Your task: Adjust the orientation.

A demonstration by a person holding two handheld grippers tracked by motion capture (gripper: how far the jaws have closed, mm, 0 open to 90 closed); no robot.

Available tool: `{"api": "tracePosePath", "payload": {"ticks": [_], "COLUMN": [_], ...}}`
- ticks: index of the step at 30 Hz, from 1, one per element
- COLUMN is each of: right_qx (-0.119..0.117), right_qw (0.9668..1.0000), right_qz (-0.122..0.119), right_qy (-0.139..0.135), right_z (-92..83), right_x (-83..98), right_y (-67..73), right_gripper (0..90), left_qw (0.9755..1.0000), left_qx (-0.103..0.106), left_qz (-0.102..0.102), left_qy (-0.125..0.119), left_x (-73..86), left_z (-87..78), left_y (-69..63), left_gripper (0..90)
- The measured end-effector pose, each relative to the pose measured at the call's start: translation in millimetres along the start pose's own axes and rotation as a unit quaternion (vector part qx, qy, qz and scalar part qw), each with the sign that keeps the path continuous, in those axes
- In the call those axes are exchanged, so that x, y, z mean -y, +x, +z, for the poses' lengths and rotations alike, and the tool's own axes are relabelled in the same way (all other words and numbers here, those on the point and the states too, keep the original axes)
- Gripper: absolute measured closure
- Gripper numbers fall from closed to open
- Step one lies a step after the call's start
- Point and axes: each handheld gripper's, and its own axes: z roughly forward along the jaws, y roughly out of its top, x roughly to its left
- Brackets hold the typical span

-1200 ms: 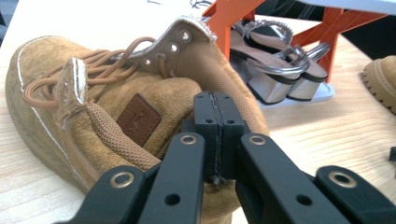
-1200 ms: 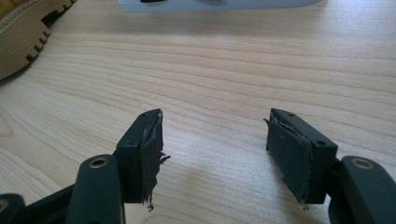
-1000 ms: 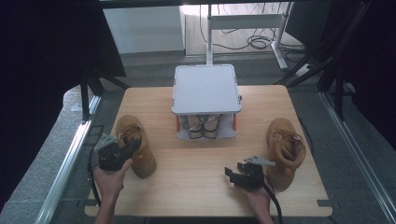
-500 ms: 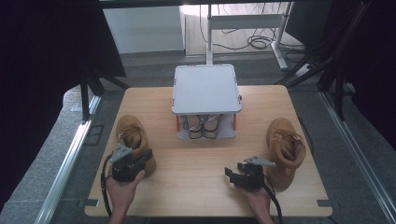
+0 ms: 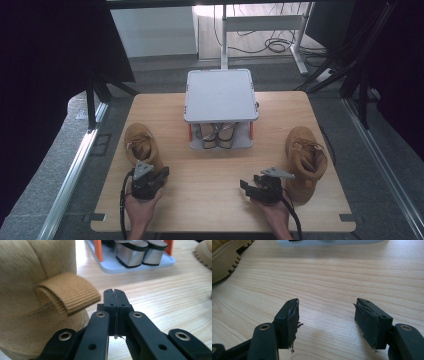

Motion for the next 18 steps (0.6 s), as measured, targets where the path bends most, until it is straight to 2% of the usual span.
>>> {"api": "tracePosePath", "payload": {"ticks": [9, 18], "right_qx": [0.000, 0.000], "right_qw": [1.0000, 1.0000], "right_qz": [-0.001, 0.000], "right_qy": [0.000, 0.002], "right_z": [0.3, 0.7], "right_x": [0.7, 1.2], "right_y": [1.1, 1.5], "right_gripper": [36.0, 36.0], "left_qw": [0.9991, 0.9991], "left_qx": [-0.041, -0.039], "left_qz": [0.008, 0.012], "left_qy": [0.007, 0.006], "left_x": [5.4, 6.1], "left_z": [10.1, 8.8], "left_y": [5.1, 7.0], "left_gripper": [89.7, 89.9]}}
